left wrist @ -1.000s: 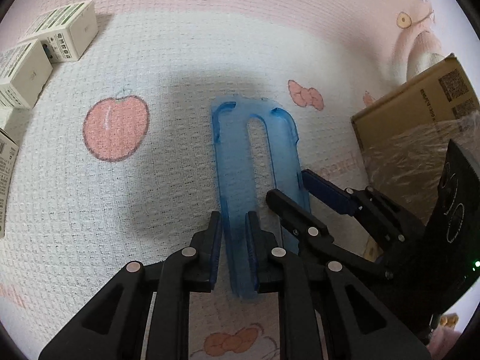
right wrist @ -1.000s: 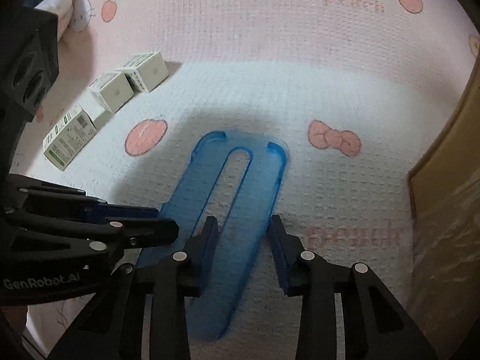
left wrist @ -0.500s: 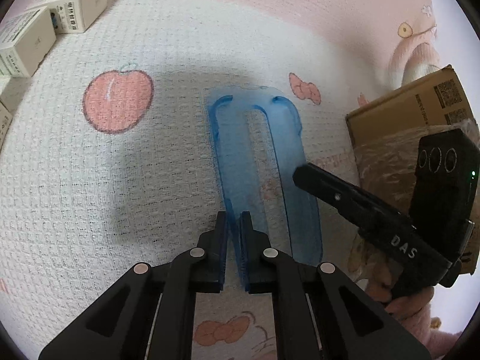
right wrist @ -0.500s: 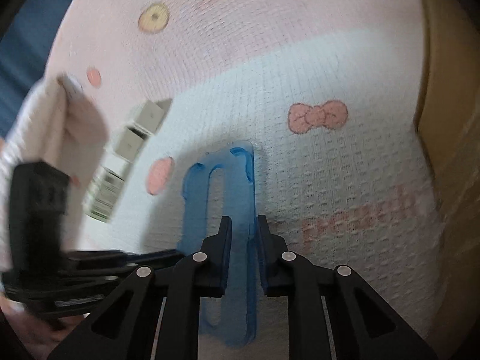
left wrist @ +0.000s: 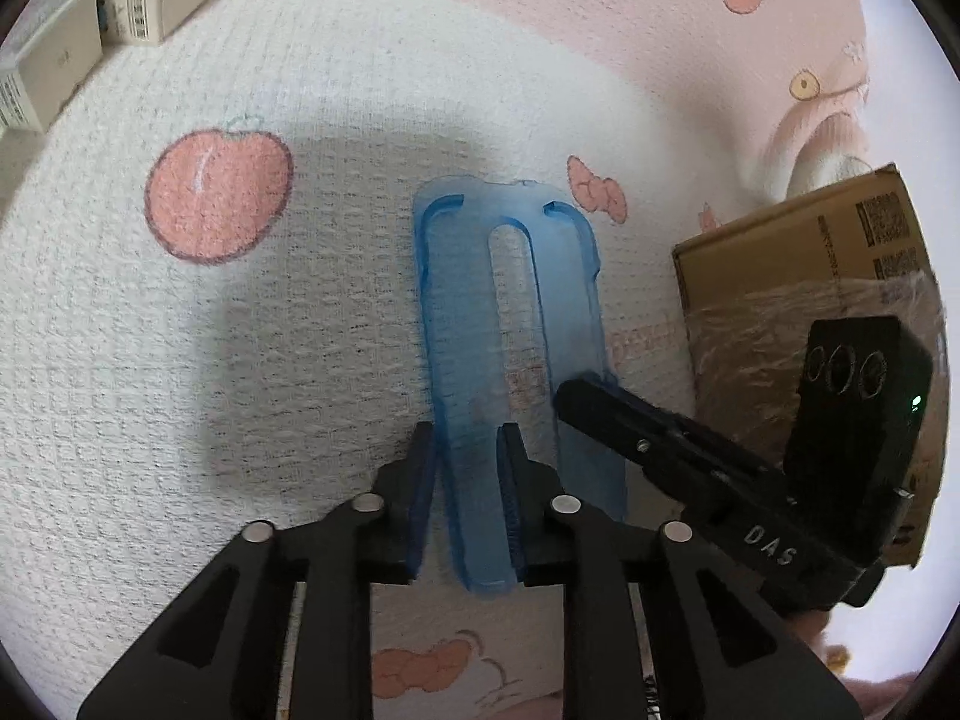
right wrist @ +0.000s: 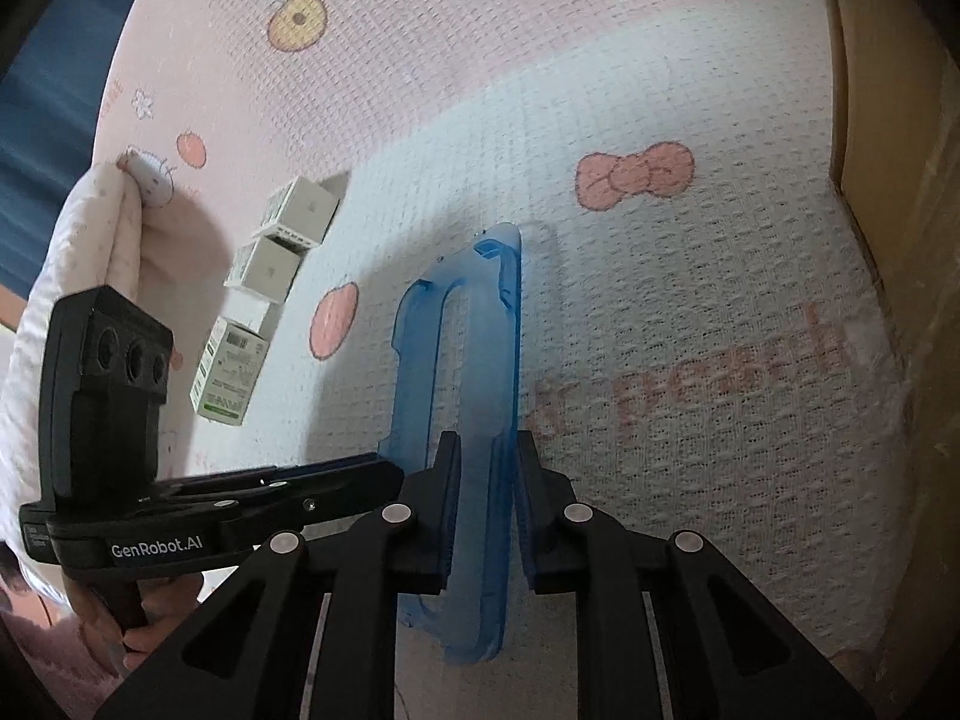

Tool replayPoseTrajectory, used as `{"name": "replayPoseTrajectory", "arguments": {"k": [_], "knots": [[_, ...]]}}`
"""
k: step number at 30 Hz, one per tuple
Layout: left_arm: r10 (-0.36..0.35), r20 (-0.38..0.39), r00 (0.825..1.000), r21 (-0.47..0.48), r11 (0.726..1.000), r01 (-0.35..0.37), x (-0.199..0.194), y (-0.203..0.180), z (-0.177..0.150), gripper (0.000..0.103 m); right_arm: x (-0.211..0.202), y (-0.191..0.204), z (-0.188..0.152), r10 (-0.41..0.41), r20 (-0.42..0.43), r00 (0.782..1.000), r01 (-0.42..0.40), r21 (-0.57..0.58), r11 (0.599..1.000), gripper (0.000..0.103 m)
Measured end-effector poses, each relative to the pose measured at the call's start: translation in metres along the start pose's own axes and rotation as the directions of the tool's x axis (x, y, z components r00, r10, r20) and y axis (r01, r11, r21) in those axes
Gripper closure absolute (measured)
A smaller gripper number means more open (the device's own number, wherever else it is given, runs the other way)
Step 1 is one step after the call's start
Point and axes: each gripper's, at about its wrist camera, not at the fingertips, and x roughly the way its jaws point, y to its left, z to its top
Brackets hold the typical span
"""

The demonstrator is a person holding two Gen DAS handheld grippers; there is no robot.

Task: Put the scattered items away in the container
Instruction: 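Close the left gripper on the blue plastic holder's rim and lift it, then carry the blue holder with the left gripper into the cardboard box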

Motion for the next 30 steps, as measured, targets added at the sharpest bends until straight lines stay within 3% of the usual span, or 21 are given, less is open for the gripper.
{"name": "replayPoseTrajectory", "arguments": {"k": [4,7,13,17,20,24,30], "knots": [[-0.033,0.036,0.999,-0.055,0.998,0.035,-0.007,0.005,-0.005,0.093,-0.004,0.007,0.001,-0.019,0.019,1.0,0.02,-0.016,1.0,0.089],[-0.073,0.061,0.995,-0.043,0.996,0.076,-0.014,0.004,-0.006,0.094,-0.013,0.013,0.005,-0.01,0.045,0.999,0.011,-0.018,1.0,0.09],[-0.161,0.161,0.974,-0.035,0.985,0.169,-0.054,-0.004,-0.008,0.094,-0.047,0.035,0.018,0.006,0.121,0.993,-0.001,-0.046,0.999,0.091],[-0.207,0.229,0.951,-0.01,0.977,0.215,-0.082,-0.018,-0.013,0.094,-0.08,0.067,0.022,0.025,0.181,0.983,-0.004,-0.113,0.994,0.095],[-0.249,0.288,0.925,0.022,0.967,0.254,-0.109,-0.034,-0.018,0.094,-0.107,0.09,0.021,0.04,0.225,0.974,-0.006,-0.151,0.989,0.096],[-0.323,0.307,0.895,0.083,0.946,0.312,-0.147,-0.038,-0.019,0.094,-0.145,0.105,0.019,0.06,0.285,0.957,-0.01,-0.176,0.984,0.096],[-0.44,0.277,0.854,0.153,0.898,0.412,-0.161,-0.074,-0.018,0.094,-0.201,0.087,0.024,0.122,0.329,0.936,-0.094,-0.102,0.99,0.096]]}}
